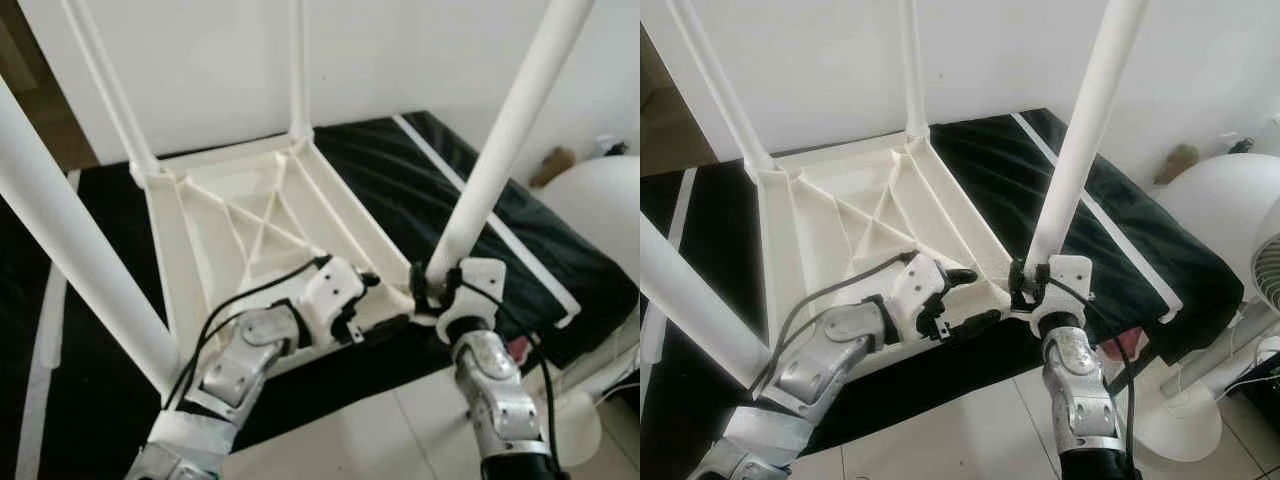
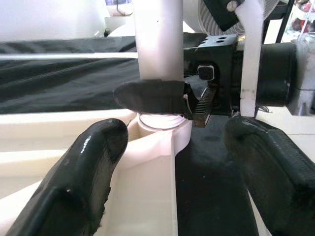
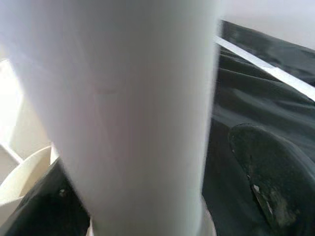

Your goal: Building children table

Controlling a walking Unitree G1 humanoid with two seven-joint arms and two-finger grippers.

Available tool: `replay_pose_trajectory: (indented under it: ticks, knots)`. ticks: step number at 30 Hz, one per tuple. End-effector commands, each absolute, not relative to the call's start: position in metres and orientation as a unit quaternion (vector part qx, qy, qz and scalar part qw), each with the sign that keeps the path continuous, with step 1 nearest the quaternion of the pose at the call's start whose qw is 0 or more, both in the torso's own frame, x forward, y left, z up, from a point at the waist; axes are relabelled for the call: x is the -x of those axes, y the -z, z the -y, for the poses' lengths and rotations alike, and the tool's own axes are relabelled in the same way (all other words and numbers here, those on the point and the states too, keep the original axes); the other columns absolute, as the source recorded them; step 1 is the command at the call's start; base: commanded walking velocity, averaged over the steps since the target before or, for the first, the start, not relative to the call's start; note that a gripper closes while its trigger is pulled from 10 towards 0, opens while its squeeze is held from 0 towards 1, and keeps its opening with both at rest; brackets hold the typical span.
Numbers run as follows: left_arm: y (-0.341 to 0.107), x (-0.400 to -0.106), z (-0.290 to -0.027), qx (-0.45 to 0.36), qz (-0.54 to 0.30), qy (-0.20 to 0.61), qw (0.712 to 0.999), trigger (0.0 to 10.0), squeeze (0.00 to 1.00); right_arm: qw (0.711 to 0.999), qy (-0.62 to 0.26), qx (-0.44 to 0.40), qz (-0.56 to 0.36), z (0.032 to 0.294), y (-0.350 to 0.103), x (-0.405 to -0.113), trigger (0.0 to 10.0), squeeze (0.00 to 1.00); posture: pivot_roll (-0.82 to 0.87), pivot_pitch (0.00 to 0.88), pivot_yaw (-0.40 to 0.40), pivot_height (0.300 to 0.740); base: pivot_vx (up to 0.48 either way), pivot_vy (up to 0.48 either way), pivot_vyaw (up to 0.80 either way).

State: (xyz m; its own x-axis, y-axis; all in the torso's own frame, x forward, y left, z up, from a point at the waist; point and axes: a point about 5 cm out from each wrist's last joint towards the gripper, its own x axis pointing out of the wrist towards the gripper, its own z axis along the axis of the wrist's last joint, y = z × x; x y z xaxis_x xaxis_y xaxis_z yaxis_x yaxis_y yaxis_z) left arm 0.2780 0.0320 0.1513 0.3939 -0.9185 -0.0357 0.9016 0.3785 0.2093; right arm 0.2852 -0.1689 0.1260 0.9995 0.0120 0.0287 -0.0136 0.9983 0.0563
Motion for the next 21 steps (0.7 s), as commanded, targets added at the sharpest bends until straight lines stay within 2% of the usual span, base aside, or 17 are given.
replay_pose_trajectory:
  ticks: [1, 9, 15, 16, 18, 19, 21]
  knots:
    - [-0.155, -0.277, -0.030, -0.117, 0.059, 0.548, 0.826, 10.0, 0.00, 0.999, -0.027, -0.034, 0.021, 0.170, -0.127, -0.288, 10.0, 0.00, -0.11, 0.000, 0.033, 0.740, 0.000, 0.000, 0.00]
    - [-0.158, -0.271, -0.032, -0.090, 0.065, 0.571, 0.813, 10.0, 0.00, 0.989, -0.146, 0.009, 0.033, 0.164, -0.133, -0.294, 10.0, 0.00, -0.11, 0.004, 0.025, 0.740, 0.000, 0.000, 0.00]
    - [-0.163, -0.275, -0.033, -0.070, 0.070, 0.566, 0.819, 10.0, 0.00, 0.975, -0.216, 0.052, 0.023, 0.166, -0.133, -0.299, 10.0, 0.00, -0.10, 0.013, 0.018, 0.740, 0.000, 0.000, 0.00]
    - [-0.163, -0.275, -0.033, -0.075, 0.068, 0.563, 0.820, 10.0, 0.00, 0.972, -0.225, 0.059, 0.022, 0.168, -0.133, -0.300, 6.4, 0.00, -0.10, 0.014, 0.012, 0.740, 0.000, 0.000, 0.00]
    - [-0.162, -0.275, -0.033, -0.081, 0.066, 0.560, 0.822, 10.0, 0.00, 0.970, -0.233, 0.064, 0.021, 0.171, -0.133, -0.301, 6.4, 0.00, -0.10, 0.014, 0.010, 0.740, 0.000, 0.000, 0.00]
    - [-0.160, -0.274, -0.033, -0.084, 0.064, 0.560, 0.822, 10.0, 0.00, 0.970, -0.236, 0.061, 0.015, 0.174, -0.132, -0.302, 0.1, 0.00, -0.09, 0.015, 0.005, 0.740, 0.000, 0.000, 0.00]
    - [-0.160, -0.273, -0.033, -0.086, 0.063, 0.561, 0.821, 10.0, 0.00, 0.970, -0.238, 0.057, 0.013, 0.176, -0.131, -0.302, 0.0, 0.00, -0.08, 0.018, 0.001, 0.740, 0.000, 0.000, 0.00]
